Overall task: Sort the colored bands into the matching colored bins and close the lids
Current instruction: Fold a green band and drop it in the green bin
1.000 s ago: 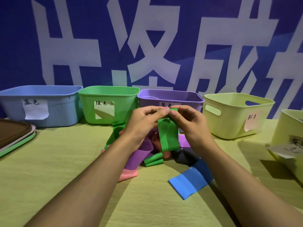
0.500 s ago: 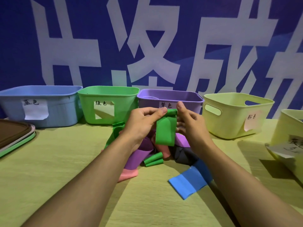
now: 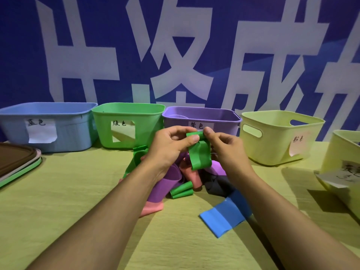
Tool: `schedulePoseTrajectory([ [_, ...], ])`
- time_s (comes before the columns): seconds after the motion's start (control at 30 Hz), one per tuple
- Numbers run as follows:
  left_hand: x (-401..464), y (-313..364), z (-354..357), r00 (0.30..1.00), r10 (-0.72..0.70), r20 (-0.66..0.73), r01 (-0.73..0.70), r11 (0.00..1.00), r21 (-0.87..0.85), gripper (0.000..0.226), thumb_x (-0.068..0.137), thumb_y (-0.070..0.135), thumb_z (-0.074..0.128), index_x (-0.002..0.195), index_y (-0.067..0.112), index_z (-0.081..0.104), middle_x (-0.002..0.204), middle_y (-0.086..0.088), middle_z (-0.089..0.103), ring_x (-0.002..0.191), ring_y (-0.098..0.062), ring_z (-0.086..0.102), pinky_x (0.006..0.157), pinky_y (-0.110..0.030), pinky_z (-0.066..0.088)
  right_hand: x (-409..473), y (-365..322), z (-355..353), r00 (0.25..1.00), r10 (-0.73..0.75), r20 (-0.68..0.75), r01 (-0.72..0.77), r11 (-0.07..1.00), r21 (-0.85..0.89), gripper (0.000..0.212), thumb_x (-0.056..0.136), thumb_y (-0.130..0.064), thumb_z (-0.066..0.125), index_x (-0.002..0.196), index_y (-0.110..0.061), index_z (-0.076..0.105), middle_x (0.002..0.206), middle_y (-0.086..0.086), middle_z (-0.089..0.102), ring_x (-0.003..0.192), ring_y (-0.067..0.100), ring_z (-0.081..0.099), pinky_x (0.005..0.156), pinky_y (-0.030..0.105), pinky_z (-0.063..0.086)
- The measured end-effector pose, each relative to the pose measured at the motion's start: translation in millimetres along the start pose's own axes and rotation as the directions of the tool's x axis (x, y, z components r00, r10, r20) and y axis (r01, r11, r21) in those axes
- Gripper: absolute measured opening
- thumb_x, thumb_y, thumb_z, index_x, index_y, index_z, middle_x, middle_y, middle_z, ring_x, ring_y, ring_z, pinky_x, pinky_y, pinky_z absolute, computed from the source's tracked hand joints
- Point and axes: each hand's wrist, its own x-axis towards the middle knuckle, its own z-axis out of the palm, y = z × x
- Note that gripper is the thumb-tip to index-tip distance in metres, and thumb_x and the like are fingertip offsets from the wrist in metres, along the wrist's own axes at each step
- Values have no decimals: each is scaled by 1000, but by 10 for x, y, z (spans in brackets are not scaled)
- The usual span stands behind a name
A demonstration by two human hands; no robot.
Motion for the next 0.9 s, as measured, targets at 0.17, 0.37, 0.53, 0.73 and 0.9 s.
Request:
schedulePoseTrajectory([
  [0.17,-10,38,7,1000,-10,-9,9,998,-59,21,81,10,81,101,11,75,95,-12,78,91,-20,74,84,-28,60,3,6,-9,995,-92,49,93,995,-21,8,97,-16,68,93,-12,74,73,-8,75,66,-1,66,59,13,50],
  [0.37,-4,23,3,996,-80,-35,82,995,62,57,73,61,76,98,10,79,93,-13,79,89,-30,77,89,-46,61,1,5,13,980,-167,109,166,986,23,15,97,-4,64,110,-6,70,98,3,76,88,3,71,75,16,54],
  [0.53,1,-3,-16,997,-40,-68,49,991,128,49,74,62,81,86,15,81,87,-13,79,91,-38,76,89,-53,58,2,40,-8,969,-205,141,211,977,-32,19,98,-5,64,116,-9,69,111,6,75,103,10,70,87,24,56],
  [0.73,-4,25,6,999,-18,-47,22,997,77,17,89,26,78,95,10,78,86,-6,78,78,-14,71,68,-20,54,-42,-44,8,995,9,96,-13,999,35,43,91,-51,61,108,-13,73,101,13,78,96,29,75,87,41,61],
  [0.9,-8,6,3,1000,8,21,-9,999,41,8,88,9,77,95,13,76,89,-7,78,85,-16,73,81,-27,60,-73,-115,26,996,85,19,-85,996,-9,53,92,-56,61,91,-6,76,77,20,74,63,25,65,68,38,59],
])
